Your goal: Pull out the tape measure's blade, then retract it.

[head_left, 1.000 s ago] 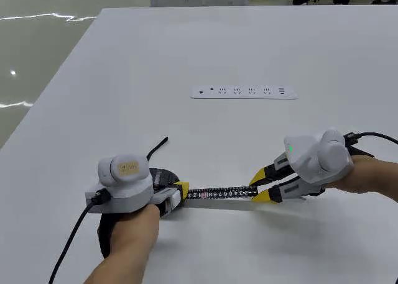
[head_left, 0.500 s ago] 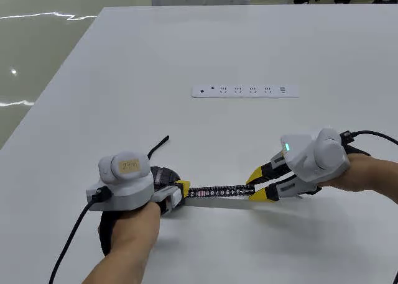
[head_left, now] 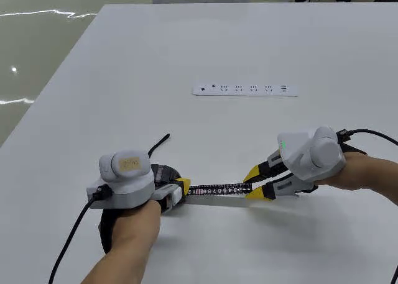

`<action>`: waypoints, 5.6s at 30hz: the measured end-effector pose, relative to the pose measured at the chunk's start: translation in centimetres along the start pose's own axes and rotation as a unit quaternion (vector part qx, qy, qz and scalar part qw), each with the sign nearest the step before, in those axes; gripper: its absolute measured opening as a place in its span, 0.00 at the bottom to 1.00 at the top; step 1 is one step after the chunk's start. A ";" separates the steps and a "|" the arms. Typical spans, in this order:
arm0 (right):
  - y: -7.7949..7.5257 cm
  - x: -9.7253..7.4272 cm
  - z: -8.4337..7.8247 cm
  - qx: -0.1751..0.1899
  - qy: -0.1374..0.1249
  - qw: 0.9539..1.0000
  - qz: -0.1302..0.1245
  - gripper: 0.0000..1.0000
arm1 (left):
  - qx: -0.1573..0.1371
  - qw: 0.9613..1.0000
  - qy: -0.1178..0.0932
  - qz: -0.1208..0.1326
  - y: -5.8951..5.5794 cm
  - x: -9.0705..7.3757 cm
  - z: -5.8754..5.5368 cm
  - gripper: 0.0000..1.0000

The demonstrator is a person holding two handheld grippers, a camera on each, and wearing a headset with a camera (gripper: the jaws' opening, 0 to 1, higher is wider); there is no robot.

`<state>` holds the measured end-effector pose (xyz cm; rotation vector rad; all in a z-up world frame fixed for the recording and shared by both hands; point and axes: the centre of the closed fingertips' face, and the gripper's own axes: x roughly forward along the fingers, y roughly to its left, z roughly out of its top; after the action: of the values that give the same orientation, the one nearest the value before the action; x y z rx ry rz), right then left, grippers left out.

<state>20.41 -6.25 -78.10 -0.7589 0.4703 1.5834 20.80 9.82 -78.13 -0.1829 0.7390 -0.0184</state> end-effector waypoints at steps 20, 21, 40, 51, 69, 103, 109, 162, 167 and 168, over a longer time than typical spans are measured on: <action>-0.1 0.7 0.5 -0.002 0.000 1.000 0.002 0.14 | -0.004 1.000 0.000 -0.002 0.1 0.0 0.1 0.59; -0.1 0.7 0.5 -0.002 0.000 1.000 0.002 0.14 | -0.005 1.000 0.000 -0.002 0.1 0.0 0.0 0.59; -0.1 1.7 1.1 -0.001 -0.002 1.000 0.006 0.13 | -0.008 1.000 0.001 -0.007 0.1 0.3 0.4 0.59; -0.2 2.0 1.5 -0.004 -0.002 1.000 0.006 0.13 | -0.009 1.000 0.002 -0.007 0.2 0.0 0.2 0.60; -0.2 2.3 1.7 -0.003 -0.003 1.000 0.008 0.14 | -0.009 1.000 0.001 -0.006 0.3 0.0 0.4 0.59; -0.3 3.9 2.8 -0.001 -0.010 1.000 0.008 0.14 | -0.008 1.000 0.002 -0.010 0.0 -0.2 0.1 0.60; -0.4 4.0 2.9 0.000 -0.011 1.000 0.009 0.14 | -0.007 1.000 0.002 -0.012 0.0 0.0 0.3 0.60; -0.6 6.3 4.4 -0.008 -0.015 1.000 0.015 0.14 | -0.007 1.000 0.003 -0.017 0.0 0.1 0.0 0.60; -0.7 6.5 4.6 -0.007 -0.017 1.000 0.016 0.14 | -0.007 1.000 0.003 -0.017 -0.1 -0.1 0.0 0.60; -0.6 6.6 4.6 -0.008 -0.017 1.000 0.015 0.14 | -0.007 1.000 0.003 -0.017 -0.1 -0.1 0.0 0.60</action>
<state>19.92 1.69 -79.42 -0.7385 0.4479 1.6275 20.72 9.71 -78.02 -0.2091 0.7430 -0.0466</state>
